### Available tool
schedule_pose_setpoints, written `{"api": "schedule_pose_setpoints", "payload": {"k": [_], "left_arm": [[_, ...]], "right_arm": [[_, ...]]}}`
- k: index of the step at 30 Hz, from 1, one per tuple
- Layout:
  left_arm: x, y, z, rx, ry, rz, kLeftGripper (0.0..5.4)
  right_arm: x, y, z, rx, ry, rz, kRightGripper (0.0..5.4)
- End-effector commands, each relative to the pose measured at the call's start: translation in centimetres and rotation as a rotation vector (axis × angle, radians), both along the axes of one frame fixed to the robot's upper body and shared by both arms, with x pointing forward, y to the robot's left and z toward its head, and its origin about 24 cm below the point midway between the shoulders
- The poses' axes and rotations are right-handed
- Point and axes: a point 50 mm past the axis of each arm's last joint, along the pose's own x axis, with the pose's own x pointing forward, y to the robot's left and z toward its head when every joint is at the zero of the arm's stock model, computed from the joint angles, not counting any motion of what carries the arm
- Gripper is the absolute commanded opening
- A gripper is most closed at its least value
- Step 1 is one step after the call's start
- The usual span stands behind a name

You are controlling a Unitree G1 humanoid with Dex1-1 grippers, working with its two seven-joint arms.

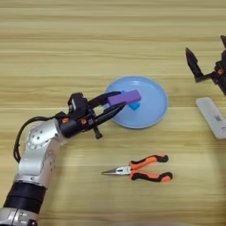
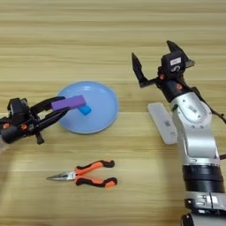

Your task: Move the objects on the table

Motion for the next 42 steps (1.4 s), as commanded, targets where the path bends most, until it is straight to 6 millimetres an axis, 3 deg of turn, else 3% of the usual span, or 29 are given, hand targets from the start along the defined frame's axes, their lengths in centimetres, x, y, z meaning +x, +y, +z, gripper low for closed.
{"api": "schedule_pose_setpoints", "payload": {"k": [1, 15, 28, 34, 42], "left_arm": [[0.1, 0.3, 0.0, -0.016, -0.002, 0.061, 1.34], [0.5, 0.5, 0.5, -0.099, 0.011, 0.278, 1.34], [2.1, 2.5, -0.8, -0.058, 0.099, 0.609, 1.34], [2.9, 3.5, -3.0, 0.09, 0.231, 0.774, 1.34], [2.9, 3.9, -4.6, 0.17, 0.339, 0.833, 1.34]], "right_arm": [[0.5, -0.4, 0.2, 0.006, -0.053, -0.104, 5.4], [0.4, -1.9, -2.8, 0.089, 0.007, -0.198, 5.4], [0.5, -2.2, -3.2, 0.092, 0.013, -0.207, 5.4], [0.6, -2.2, -2.9, 0.093, 0.003, -0.207, 5.4], [0.6, -2.1, -2.7, 0.095, -0.006, -0.204, 5.4]]}}
